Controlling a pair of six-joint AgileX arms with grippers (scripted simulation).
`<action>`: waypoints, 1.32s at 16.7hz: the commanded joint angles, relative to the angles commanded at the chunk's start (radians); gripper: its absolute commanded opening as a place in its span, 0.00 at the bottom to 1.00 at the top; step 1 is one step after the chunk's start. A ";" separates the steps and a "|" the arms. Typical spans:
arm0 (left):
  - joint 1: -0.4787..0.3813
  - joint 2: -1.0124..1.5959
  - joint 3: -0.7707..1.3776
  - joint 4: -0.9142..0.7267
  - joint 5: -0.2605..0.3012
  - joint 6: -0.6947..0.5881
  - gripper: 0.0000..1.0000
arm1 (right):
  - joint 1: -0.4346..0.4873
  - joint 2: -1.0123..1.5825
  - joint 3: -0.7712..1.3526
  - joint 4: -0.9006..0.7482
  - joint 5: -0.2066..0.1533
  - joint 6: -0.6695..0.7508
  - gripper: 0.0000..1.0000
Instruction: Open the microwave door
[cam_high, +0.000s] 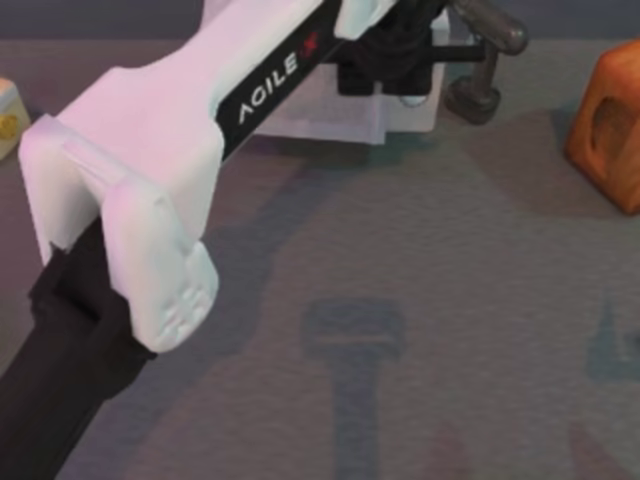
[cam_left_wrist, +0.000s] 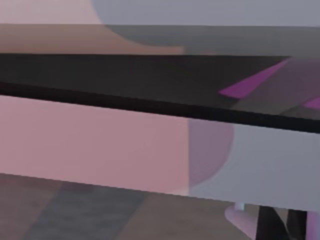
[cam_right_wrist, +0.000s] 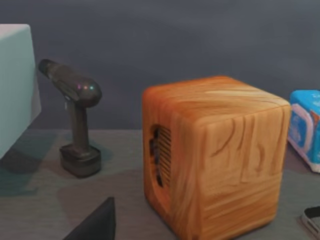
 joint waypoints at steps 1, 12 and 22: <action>0.002 -0.028 -0.055 0.026 0.004 0.010 0.00 | 0.000 0.000 0.000 0.000 0.000 0.000 1.00; 0.006 -0.218 -0.422 0.211 0.034 0.083 0.00 | 0.000 0.000 0.000 0.000 0.000 0.000 1.00; 0.006 -0.218 -0.422 0.211 0.034 0.083 0.00 | 0.000 0.000 0.000 0.000 0.000 0.000 1.00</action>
